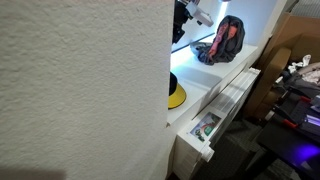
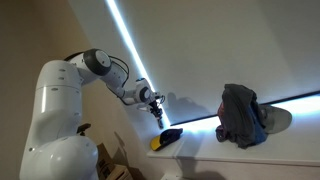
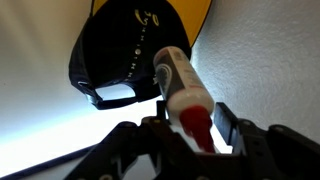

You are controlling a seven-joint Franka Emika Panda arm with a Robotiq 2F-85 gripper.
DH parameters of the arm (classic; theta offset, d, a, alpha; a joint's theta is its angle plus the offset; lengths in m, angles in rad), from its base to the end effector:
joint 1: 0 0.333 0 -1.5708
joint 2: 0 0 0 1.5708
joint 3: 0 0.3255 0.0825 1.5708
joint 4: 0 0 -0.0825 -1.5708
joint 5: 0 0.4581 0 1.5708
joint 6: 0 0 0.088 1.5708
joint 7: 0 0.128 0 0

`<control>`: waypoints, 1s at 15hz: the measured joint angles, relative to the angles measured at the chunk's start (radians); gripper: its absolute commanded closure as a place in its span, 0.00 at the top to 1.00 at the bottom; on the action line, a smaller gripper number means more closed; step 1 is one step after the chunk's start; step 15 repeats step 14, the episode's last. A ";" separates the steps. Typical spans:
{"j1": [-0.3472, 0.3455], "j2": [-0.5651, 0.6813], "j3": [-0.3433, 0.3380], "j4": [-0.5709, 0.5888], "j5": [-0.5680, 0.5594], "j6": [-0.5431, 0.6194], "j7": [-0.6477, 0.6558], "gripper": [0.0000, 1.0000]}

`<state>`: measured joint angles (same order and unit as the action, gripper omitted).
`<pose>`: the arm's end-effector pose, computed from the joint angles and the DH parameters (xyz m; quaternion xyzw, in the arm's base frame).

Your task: Move the white bottle to the left

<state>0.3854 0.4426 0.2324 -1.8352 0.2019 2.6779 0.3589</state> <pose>0.6177 0.4201 0.2807 -0.9735 -0.0264 -0.1256 0.1895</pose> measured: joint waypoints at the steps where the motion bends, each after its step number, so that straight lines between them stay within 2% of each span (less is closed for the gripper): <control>1: 0.000 0.000 0.000 0.000 0.000 0.000 0.001 0.92; 2: 0.000 0.000 0.000 0.001 0.000 0.000 0.001 0.99; 3: 0.000 0.000 -0.001 0.001 0.000 0.000 0.001 1.00; 4: 0.000 0.000 -0.001 0.002 0.000 0.002 0.001 1.00; 5: 0.000 0.000 -0.003 0.003 -0.001 0.003 0.001 0.96; 6: 0.000 0.000 -0.003 0.003 -0.001 0.003 0.001 1.00; 15: 0.001 0.000 -0.003 0.003 -0.001 0.003 0.001 1.00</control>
